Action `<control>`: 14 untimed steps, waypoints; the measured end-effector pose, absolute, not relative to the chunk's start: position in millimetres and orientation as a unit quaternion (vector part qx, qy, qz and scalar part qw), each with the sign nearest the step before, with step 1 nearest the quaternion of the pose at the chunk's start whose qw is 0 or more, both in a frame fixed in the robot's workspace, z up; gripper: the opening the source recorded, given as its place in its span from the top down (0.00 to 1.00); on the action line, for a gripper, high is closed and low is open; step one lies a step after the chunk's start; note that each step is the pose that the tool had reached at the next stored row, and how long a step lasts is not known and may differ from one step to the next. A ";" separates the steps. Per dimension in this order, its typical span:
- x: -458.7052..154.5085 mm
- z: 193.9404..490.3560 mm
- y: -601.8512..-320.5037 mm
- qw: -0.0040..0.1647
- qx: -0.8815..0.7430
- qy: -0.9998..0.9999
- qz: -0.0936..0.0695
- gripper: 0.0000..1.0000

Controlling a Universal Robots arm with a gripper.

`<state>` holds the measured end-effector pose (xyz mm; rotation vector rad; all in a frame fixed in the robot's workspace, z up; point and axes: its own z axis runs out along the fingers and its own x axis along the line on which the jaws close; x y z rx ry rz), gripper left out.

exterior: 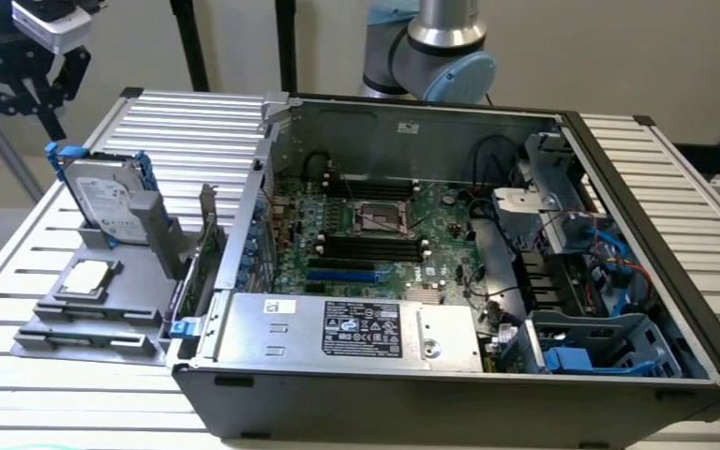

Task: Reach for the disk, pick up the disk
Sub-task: 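Pick up the disk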

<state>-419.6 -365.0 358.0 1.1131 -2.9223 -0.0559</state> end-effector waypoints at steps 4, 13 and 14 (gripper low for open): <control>-419.6 358.1 -365.0 0.008 0.389 -0.921 -0.018 0.89; -419.6 358.3 -365.0 0.009 0.459 -0.888 -0.018 0.89; -419.6 358.4 -365.0 0.009 0.466 -0.885 -0.018 0.89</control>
